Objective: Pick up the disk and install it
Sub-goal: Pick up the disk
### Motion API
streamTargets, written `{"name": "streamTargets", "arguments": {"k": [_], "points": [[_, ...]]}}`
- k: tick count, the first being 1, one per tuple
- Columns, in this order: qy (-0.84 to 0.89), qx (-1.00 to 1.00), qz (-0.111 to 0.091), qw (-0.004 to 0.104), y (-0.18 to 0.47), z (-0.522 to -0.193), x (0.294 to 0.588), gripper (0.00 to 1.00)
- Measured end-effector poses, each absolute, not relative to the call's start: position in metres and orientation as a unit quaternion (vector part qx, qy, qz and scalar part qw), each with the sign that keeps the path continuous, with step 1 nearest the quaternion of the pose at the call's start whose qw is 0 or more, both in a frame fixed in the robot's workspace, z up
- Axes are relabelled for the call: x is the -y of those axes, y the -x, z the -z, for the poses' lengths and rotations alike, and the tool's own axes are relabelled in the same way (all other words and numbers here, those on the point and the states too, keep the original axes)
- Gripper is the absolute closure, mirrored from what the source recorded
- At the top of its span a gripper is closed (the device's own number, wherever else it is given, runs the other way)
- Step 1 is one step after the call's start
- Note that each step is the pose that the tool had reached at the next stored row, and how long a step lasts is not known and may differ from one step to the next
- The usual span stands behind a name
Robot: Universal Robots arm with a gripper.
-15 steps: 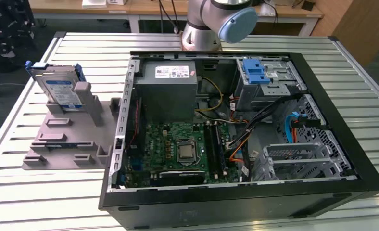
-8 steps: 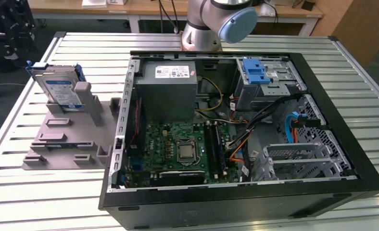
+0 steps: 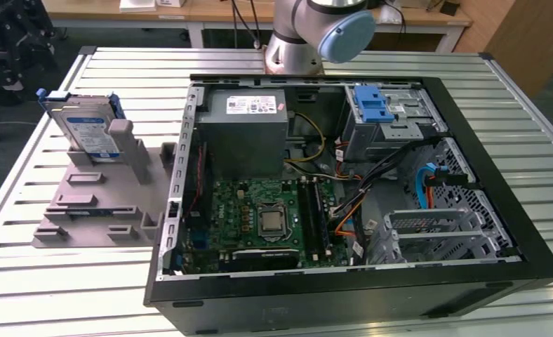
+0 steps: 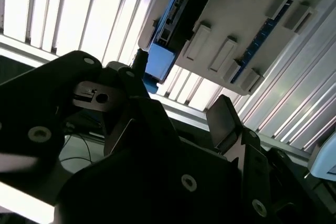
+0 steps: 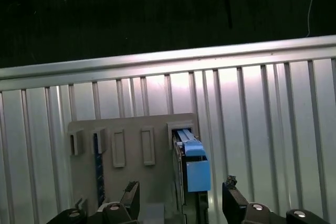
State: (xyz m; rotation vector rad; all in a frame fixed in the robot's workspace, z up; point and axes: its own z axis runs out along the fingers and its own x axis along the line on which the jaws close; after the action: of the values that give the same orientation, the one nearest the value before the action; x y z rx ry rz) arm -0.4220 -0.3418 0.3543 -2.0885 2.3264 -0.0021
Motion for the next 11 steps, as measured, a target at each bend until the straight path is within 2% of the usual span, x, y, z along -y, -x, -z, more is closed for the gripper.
{"name": "streamTargets", "arguments": {"k": [6,11], "points": [[0.68,-0.733,0.007,0.015,0.422,-0.349,0.342,0.28],[0.68,-0.733,0.006,0.014,0.422,-0.341,0.341,0.28]]}}
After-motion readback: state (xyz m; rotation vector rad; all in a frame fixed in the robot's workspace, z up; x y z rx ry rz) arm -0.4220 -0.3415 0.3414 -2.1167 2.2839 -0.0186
